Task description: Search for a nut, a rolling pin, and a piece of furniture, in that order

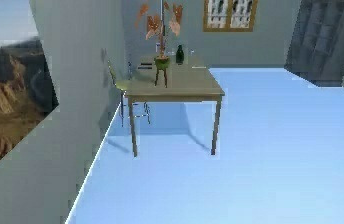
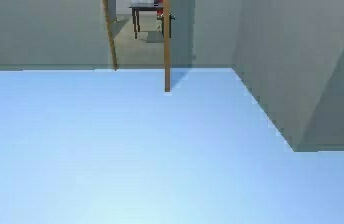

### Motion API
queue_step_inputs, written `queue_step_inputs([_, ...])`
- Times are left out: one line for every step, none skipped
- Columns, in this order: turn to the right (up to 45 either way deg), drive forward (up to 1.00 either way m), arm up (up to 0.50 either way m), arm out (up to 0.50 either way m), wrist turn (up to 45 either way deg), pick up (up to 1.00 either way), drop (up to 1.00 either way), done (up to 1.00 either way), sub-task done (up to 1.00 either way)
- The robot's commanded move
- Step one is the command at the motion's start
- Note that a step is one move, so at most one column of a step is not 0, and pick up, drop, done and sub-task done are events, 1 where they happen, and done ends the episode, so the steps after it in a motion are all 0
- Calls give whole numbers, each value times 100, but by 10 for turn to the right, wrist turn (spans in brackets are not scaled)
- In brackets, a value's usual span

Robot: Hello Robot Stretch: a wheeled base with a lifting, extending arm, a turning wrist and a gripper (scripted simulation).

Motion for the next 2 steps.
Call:
queue_step_inputs([0, 90, 0, 0, 0, 0, 0, 0, 0])
queue_step_inputs([0, 0, 0, 0, 0, 0, 0, 100, 0])
